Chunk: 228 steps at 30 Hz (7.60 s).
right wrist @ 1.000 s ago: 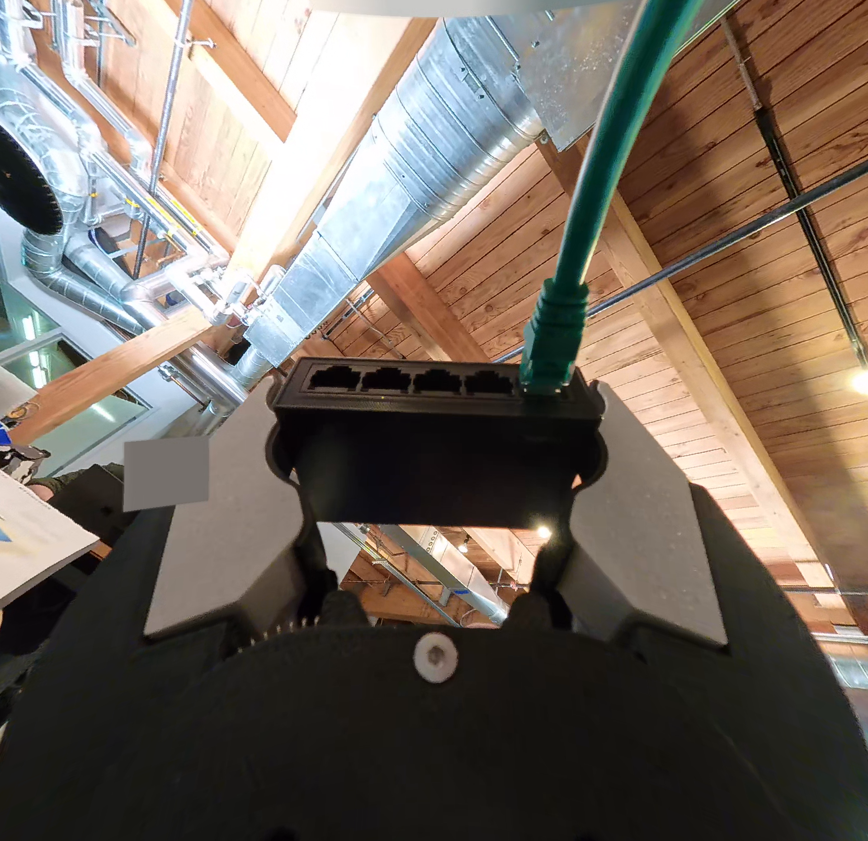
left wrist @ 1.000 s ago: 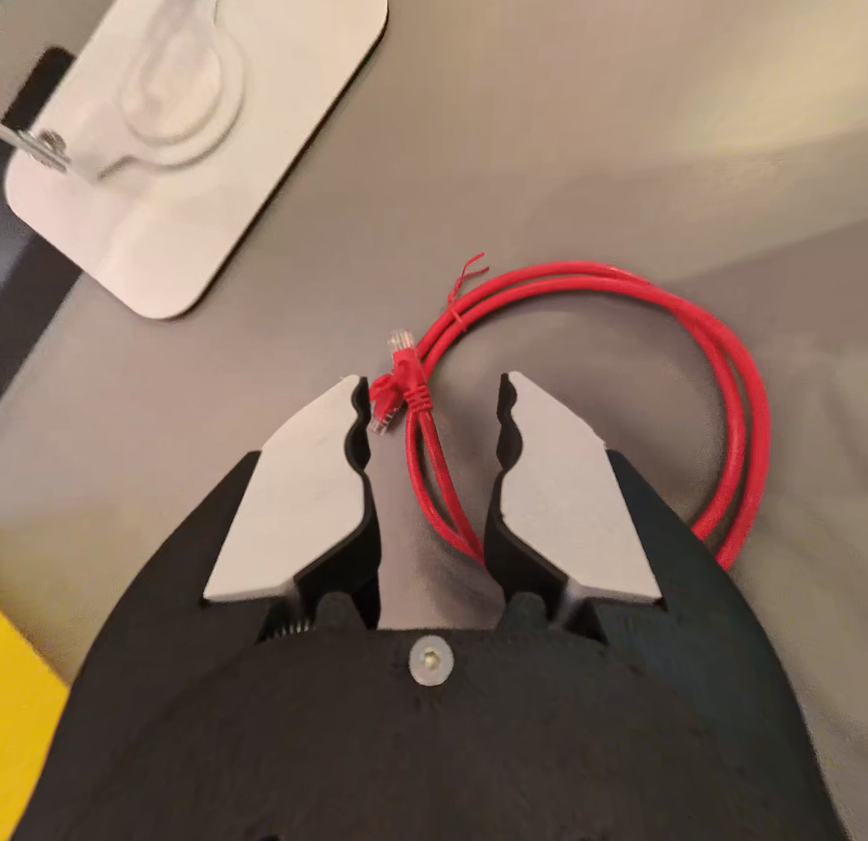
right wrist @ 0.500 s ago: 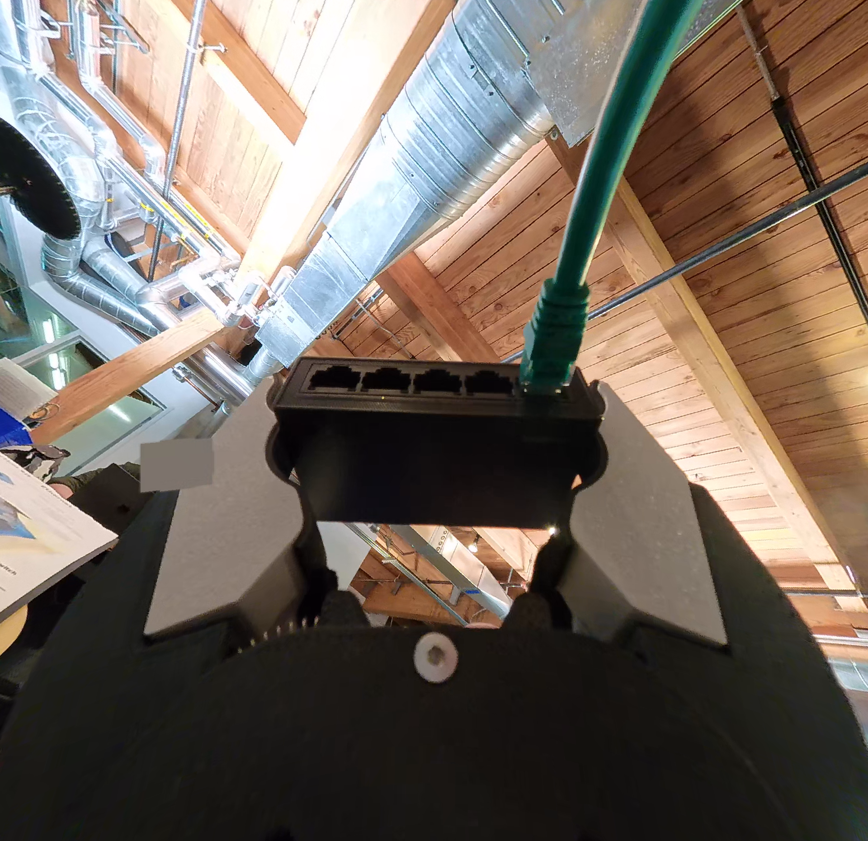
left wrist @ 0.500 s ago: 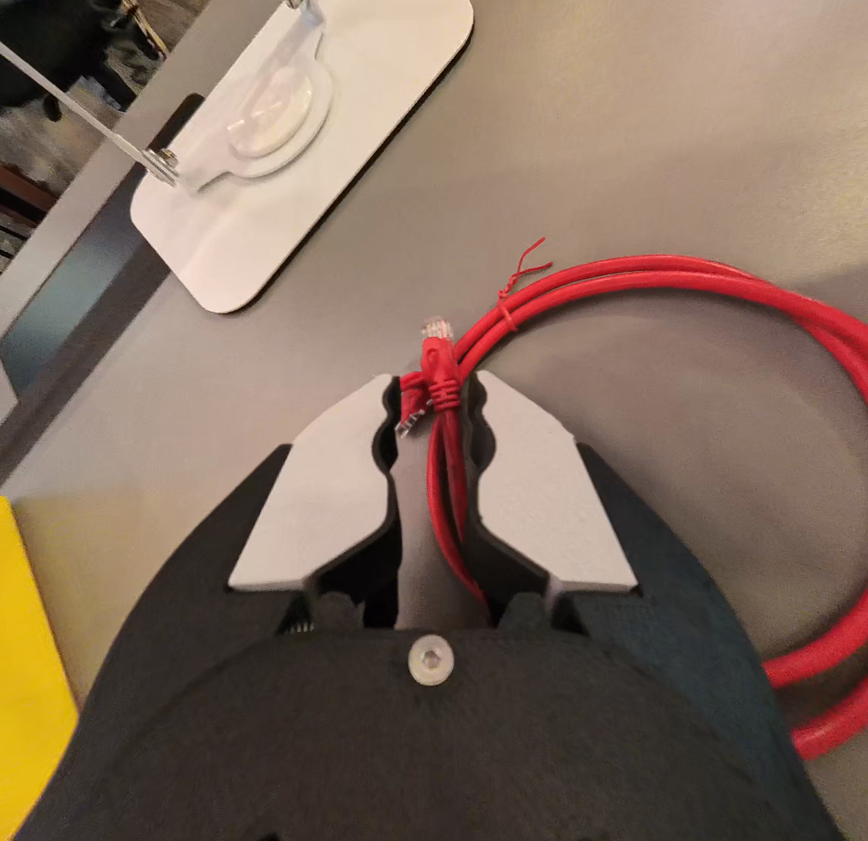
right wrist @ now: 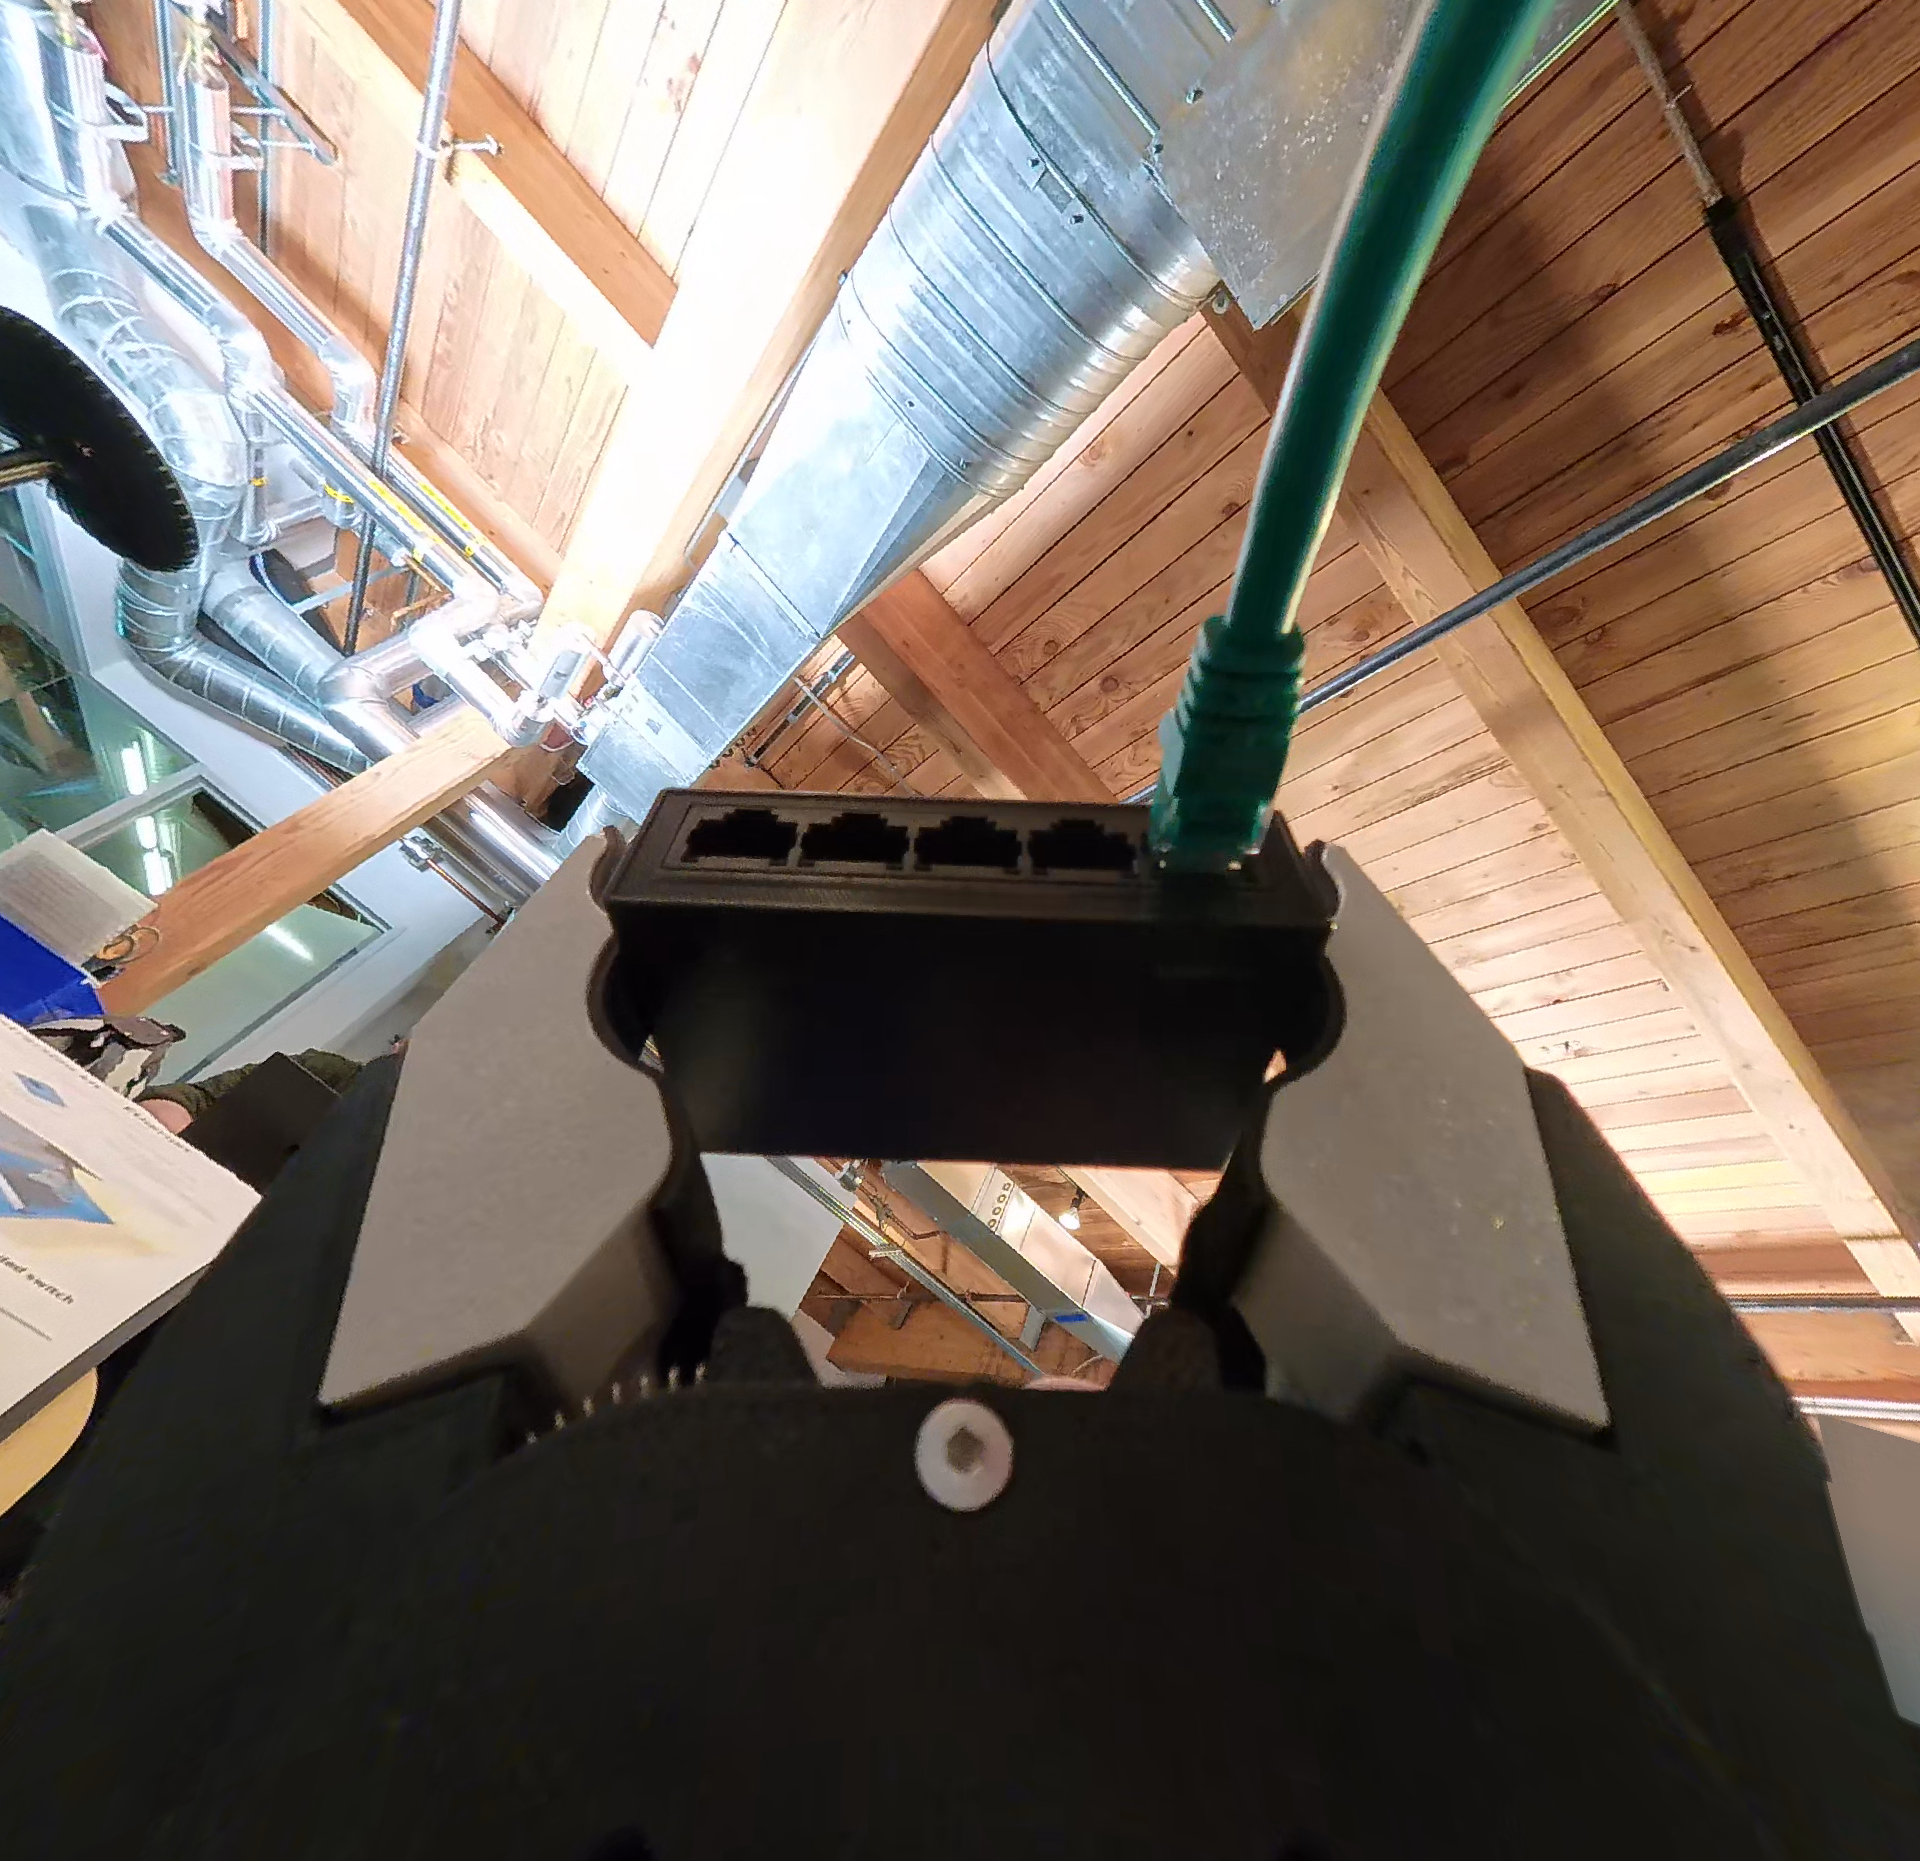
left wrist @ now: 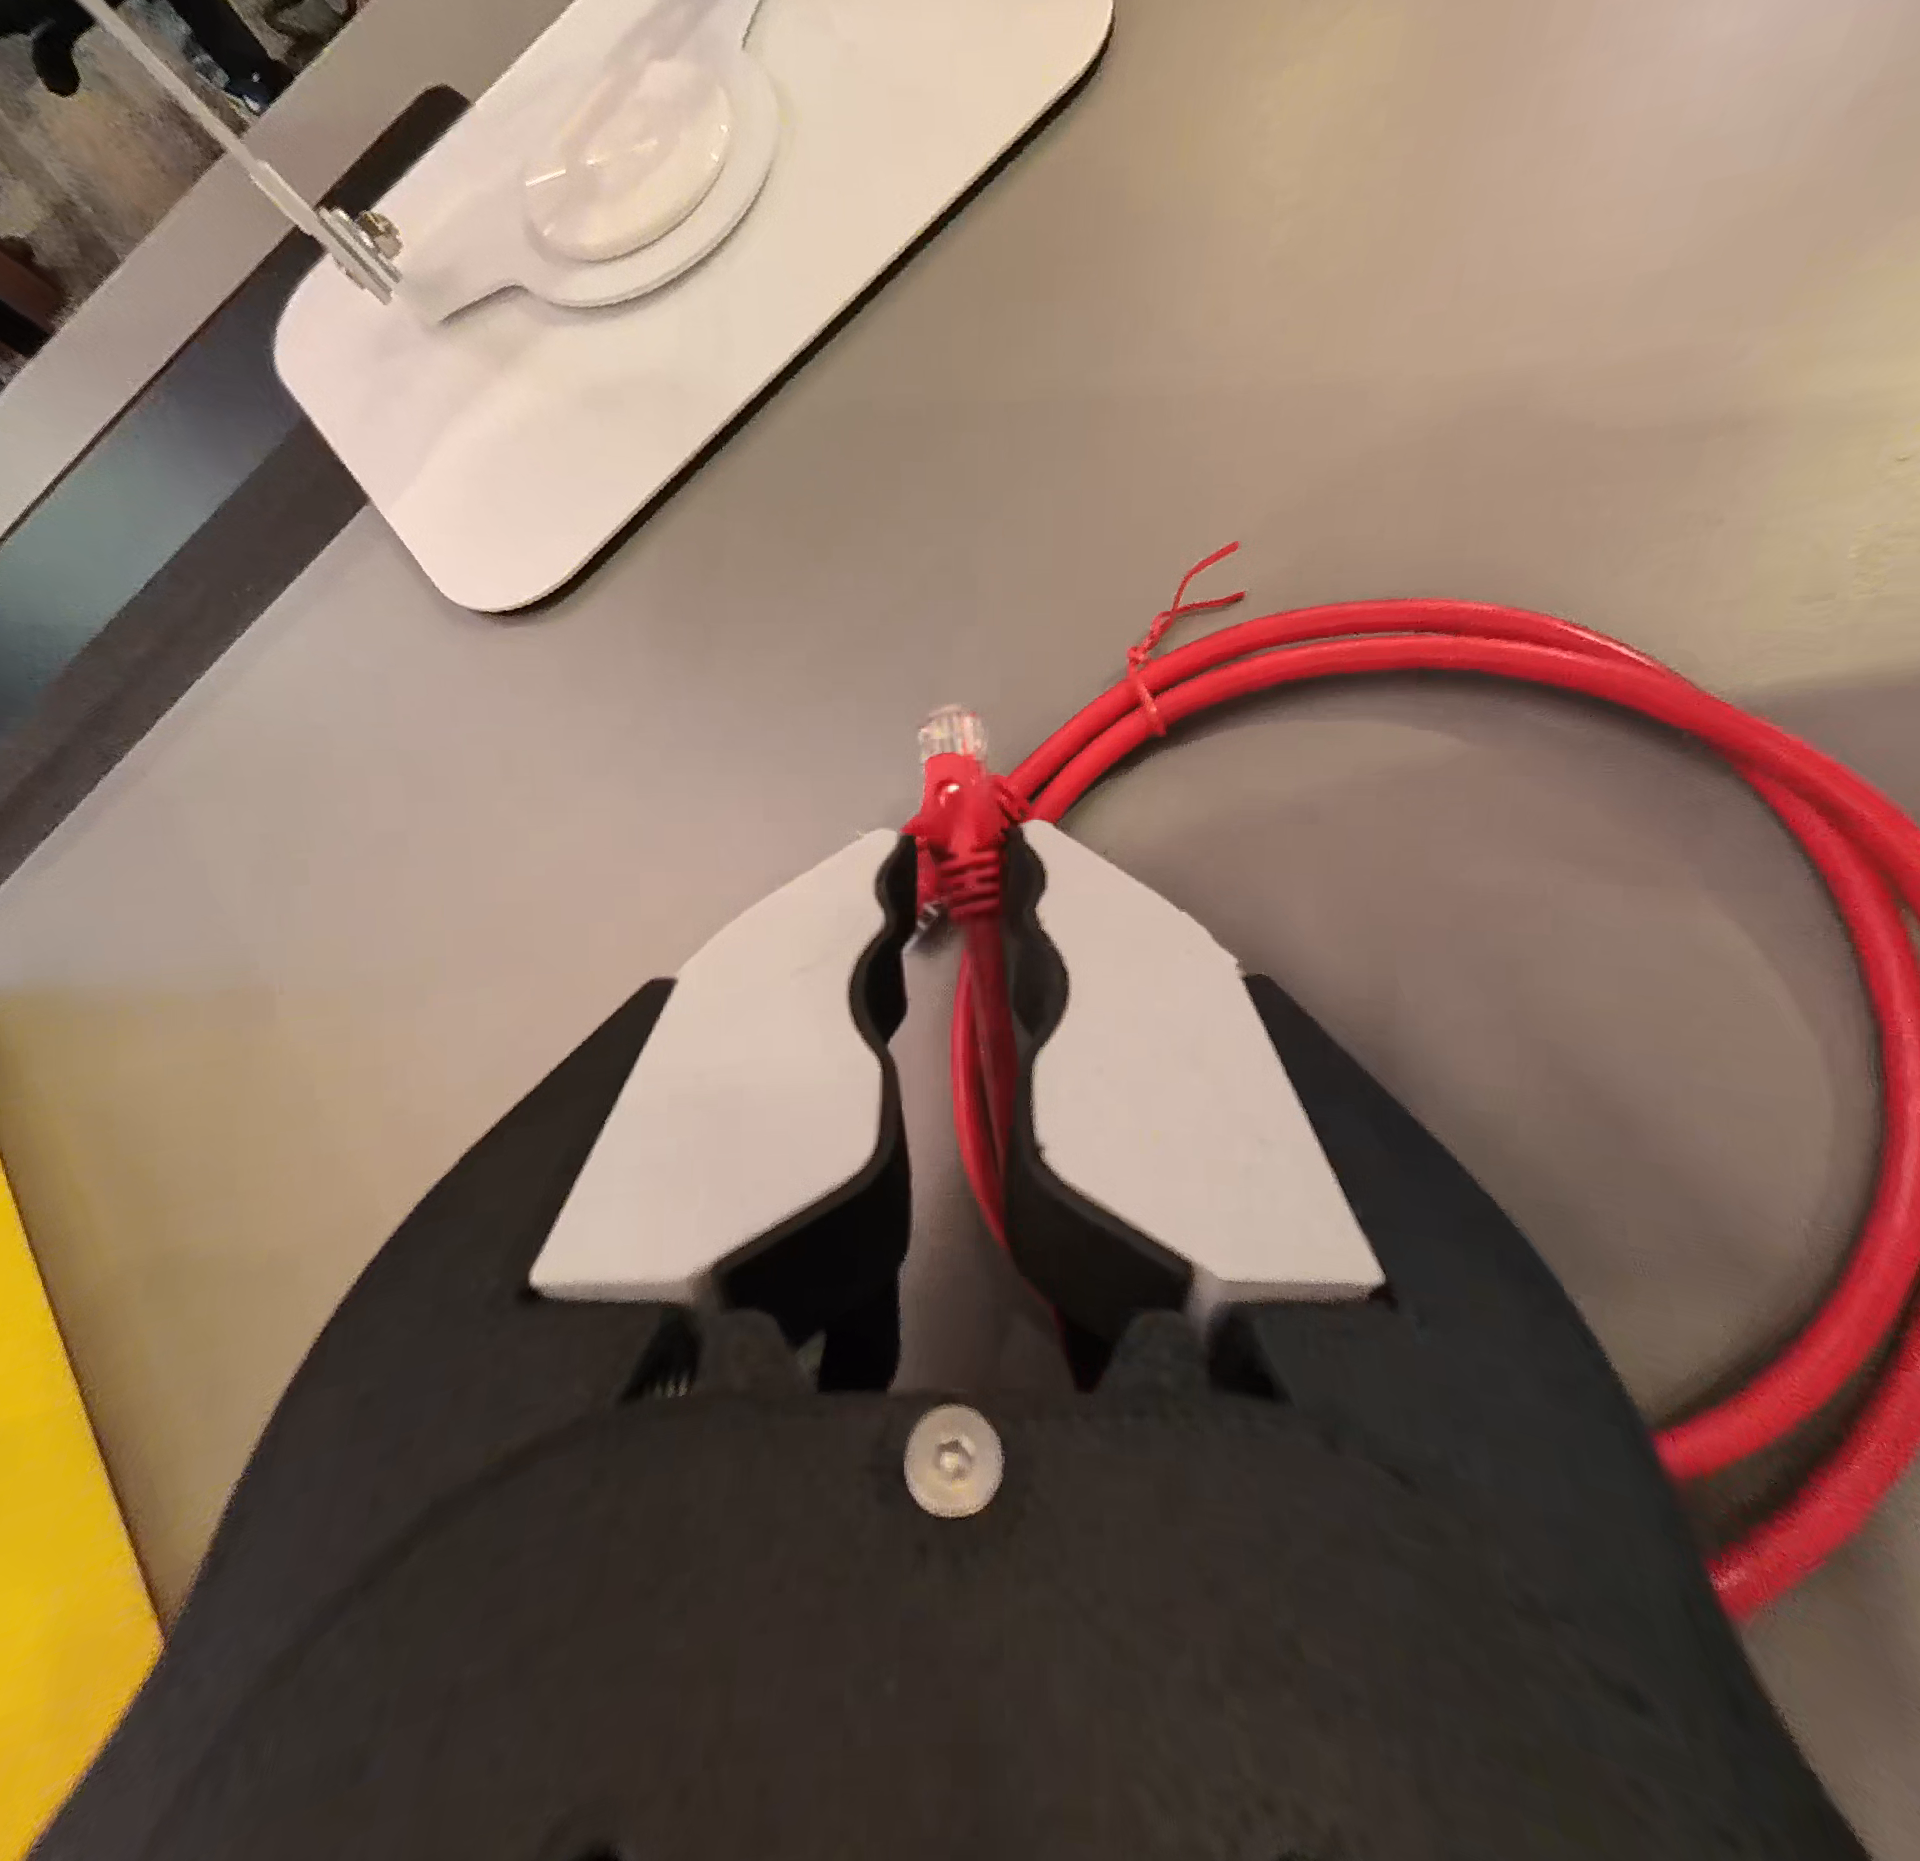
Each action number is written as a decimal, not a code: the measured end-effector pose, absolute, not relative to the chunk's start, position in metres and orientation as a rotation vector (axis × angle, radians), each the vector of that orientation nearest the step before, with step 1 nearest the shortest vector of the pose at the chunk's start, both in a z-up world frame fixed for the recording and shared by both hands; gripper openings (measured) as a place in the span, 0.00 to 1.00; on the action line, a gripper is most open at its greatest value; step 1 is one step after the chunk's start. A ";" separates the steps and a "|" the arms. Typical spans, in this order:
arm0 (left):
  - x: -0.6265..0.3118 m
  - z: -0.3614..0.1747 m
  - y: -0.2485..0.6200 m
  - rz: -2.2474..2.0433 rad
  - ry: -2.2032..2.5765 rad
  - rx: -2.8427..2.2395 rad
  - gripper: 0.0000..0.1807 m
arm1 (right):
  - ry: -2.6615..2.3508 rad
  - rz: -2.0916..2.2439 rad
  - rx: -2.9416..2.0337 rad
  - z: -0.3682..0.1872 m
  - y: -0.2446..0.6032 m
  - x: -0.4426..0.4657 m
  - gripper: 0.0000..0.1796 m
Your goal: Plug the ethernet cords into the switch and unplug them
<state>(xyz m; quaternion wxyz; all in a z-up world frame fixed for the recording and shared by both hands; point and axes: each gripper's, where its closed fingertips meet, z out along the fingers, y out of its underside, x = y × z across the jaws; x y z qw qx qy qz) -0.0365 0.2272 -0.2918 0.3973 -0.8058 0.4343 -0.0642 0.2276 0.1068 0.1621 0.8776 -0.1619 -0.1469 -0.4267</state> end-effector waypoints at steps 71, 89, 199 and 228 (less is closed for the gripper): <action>0.146 0.052 0.180 -0.642 1.495 -1.549 0.07 | -0.331 -0.780 -0.611 0.114 0.204 0.201 0.67; 0.184 0.082 0.122 -0.847 1.364 -1.417 0.06 | -0.114 -0.879 -0.560 0.141 0.151 0.297 0.67; 0.260 0.100 0.116 -1.235 1.137 -1.643 0.06 | -0.177 -1.243 -0.486 0.151 0.137 0.307 0.69; 0.234 0.095 0.134 -1.258 1.152 -1.813 0.06 | -0.268 -1.263 -0.478 0.146 0.156 0.278 0.68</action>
